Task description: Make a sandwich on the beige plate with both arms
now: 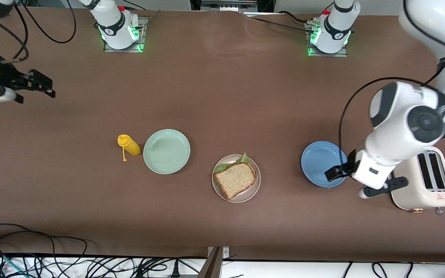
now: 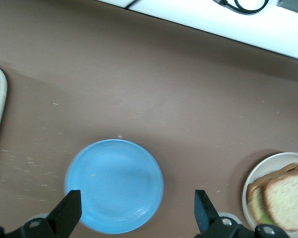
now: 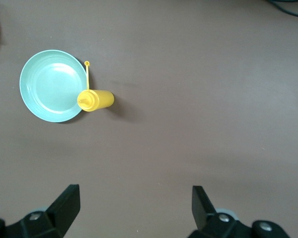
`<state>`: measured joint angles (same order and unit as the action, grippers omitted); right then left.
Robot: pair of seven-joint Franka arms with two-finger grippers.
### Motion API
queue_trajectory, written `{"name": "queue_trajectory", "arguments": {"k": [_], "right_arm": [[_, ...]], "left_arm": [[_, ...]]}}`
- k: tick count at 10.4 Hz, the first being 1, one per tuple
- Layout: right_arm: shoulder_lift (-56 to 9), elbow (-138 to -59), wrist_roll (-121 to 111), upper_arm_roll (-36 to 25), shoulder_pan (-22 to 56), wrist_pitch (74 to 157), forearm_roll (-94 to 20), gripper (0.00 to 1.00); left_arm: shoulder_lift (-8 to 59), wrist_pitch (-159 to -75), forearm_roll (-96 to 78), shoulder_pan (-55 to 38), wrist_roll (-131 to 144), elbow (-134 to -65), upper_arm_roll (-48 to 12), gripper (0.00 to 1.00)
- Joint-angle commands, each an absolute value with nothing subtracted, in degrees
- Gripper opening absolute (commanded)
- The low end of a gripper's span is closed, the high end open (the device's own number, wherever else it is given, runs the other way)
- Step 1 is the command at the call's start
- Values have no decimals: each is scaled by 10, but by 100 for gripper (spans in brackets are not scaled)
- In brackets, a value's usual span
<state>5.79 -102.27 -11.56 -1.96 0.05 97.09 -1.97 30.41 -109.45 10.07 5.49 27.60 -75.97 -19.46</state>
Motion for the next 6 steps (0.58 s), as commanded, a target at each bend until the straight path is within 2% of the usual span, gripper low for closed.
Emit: {"name": "queue_trajectory", "arguments": {"k": [1, 3, 5, 6], "right_arm": [[84, -1013, -123, -20, -12, 914, -1, 100], [60, -970, -124, -50, 9, 911, -1, 100], [26, -940, -125, -33, -17, 900, -4, 100], [0, -911, -125, -29, -19, 867, -7, 100]], "left_arm": [[270, -1062, 107, 89, 172, -770, -198, 100], [266, -1052, 105, 108, 140, -758, -200, 100], [258, -1035, 105, 118, 118, -757, -200, 100], [258, -1021, 105, 126, 99, -756, -201, 100]]}}
